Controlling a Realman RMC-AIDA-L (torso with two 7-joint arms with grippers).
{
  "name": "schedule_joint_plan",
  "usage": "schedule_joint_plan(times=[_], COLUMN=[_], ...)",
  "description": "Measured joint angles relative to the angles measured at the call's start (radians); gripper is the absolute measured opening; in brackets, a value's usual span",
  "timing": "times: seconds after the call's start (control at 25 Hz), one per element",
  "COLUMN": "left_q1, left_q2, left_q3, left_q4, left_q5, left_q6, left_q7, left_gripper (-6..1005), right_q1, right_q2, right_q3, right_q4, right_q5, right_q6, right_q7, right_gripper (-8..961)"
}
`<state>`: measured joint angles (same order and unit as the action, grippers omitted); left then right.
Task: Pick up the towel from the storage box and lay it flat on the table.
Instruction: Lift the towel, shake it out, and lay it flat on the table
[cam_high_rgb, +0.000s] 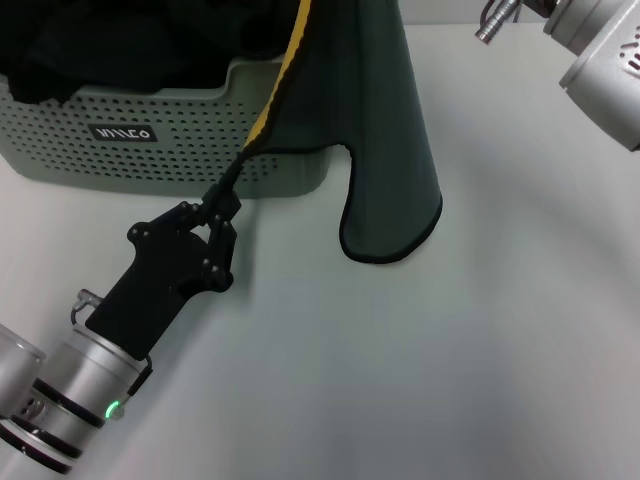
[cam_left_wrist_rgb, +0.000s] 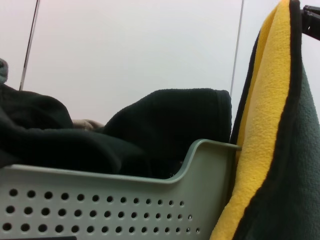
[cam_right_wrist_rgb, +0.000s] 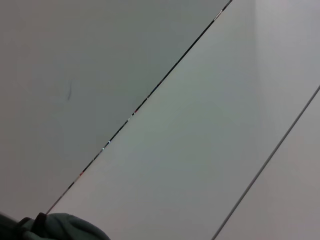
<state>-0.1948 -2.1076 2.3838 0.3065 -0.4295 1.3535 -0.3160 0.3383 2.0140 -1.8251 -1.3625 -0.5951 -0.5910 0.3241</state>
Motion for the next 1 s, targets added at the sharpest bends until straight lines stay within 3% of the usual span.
schedule_joint_plan(times=[0.24,0.4,0.56,0.76,0.84,1.0], left_q1=[0.003,0.012,0.004,-0.065,-0.075,-0.082], left_q2=[0.000,0.001,0.012,0.034,0.036,0.044], left_q3=[0.000,0.000,0.000,0.000,0.000,0.000], left_q4=[0.000,-0.018,-0.079,-0.229,-0.247,-0.256], left_q5=[-0.001,-0.003,0.013,0.063,0.067,0.080], left_q6=[0.009,0.093,0.297,0.570,0.600,0.664], left_q7=[0.000,-0.001,-0.035,-0.184,-0.200,-0.214], left_gripper=[76,57,38,26,25,23], right_q1=[0.000,-0.009,-0.036,-0.102,-0.109,-0.126], right_q2=[0.000,0.000,-0.005,-0.037,-0.044,-0.077], right_q3=[0.000,-0.008,-0.042,-0.115,-0.119,-0.112], right_q4=[0.001,0.002,-0.005,-0.078,-0.089,-0.114], right_q5=[0.000,0.000,-0.008,-0.126,-0.163,-0.348], right_q6=[0.001,0.001,0.009,0.057,0.057,0.007], right_q7=[0.000,0.006,0.069,0.274,0.333,0.629], right_gripper=[9,9,9,9,9,9])
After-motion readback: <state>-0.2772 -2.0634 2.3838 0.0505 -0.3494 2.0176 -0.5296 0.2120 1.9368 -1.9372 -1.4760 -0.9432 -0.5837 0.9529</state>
